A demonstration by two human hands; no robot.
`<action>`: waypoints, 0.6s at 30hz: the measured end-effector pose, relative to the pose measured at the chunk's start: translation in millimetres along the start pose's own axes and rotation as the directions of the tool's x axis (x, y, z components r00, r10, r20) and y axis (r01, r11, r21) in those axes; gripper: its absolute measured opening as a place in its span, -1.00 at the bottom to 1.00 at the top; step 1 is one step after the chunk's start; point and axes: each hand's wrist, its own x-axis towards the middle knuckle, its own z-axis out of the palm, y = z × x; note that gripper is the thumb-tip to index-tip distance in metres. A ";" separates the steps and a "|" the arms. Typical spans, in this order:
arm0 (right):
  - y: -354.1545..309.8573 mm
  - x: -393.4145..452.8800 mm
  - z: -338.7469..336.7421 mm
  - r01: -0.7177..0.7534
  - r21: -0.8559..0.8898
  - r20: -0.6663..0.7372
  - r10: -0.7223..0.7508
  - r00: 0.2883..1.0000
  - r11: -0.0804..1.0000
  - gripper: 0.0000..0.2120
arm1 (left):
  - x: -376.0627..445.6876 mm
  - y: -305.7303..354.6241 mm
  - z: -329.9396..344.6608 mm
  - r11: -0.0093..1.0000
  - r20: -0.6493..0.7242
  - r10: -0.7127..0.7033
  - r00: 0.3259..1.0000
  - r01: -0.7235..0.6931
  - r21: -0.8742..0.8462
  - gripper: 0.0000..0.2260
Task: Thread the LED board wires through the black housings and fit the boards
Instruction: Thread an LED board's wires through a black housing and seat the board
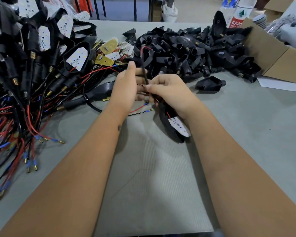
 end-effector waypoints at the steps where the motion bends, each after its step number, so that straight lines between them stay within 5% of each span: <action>1: -0.5 -0.8 0.5 -0.005 -0.032 0.029 0.006 1.000 0.999 -0.81 | 0.5 1.4 -2.5 0.994 -0.003 -0.032 0.999 0.032 -0.102 -0.60; 5: -2.9 -5.0 -1.2 0.009 -0.121 0.102 0.004 0.995 0.993 -0.80 | 4.1 1.7 -14.6 0.941 -0.023 -0.066 0.998 0.055 -0.333 -0.67; 18: -9.4 -9.0 -10.9 -0.035 -0.194 0.369 0.106 0.923 0.980 -0.90 | 18.6 1.3 -17.3 0.799 -0.208 -0.017 0.978 -0.112 -0.591 -0.70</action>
